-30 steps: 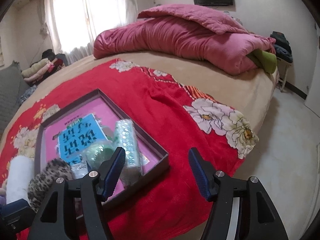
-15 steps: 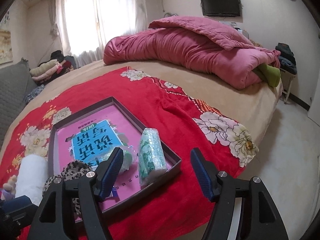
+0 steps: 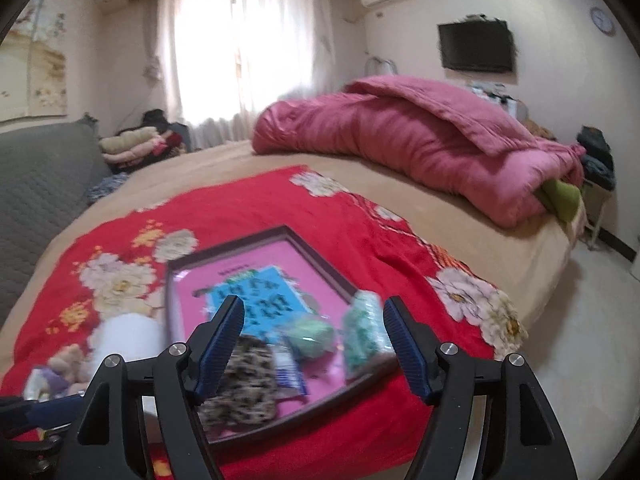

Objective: Organize soft objects
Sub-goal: 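Move both tools back over the pile of soft items beside the tray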

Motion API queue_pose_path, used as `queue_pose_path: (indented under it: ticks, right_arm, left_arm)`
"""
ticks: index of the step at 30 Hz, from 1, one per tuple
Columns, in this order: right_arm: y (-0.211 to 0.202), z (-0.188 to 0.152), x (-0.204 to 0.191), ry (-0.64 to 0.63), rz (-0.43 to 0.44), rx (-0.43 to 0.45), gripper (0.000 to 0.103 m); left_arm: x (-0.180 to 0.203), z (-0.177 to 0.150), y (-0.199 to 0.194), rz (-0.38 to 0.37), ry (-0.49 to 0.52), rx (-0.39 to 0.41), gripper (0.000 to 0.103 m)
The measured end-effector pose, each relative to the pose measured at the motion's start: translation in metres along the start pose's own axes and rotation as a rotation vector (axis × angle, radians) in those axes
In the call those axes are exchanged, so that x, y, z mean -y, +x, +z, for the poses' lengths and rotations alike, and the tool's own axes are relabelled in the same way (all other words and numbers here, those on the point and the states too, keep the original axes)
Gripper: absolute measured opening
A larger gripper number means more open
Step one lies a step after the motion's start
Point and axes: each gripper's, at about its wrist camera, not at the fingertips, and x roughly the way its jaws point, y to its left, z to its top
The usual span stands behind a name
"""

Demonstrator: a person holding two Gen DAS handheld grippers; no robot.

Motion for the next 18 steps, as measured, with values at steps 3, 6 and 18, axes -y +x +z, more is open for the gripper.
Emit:
queue_pose_path:
  ticks: [3, 6, 18]
  right_arm:
    - [-0.014, 0.004, -0.016, -0.024, 0.045, 0.019, 0.073]
    - [-0.028, 0.005, -0.034, -0.058, 0.086, 0.038, 0.074]
    - [-0.066, 0.000, -0.092, -0.158, 0.224, 0.041, 0.074]
  left_arm:
    - [-0.017, -0.002, -0.016, 0.029, -0.024, 0.023, 0.046]
    - [-0.032, -0.003, -0.034, 0.036, -0.042, 0.050, 0.046]
    - [-0.096, -0.021, -0.092, 0.078, -0.150, 0.116, 0.046]
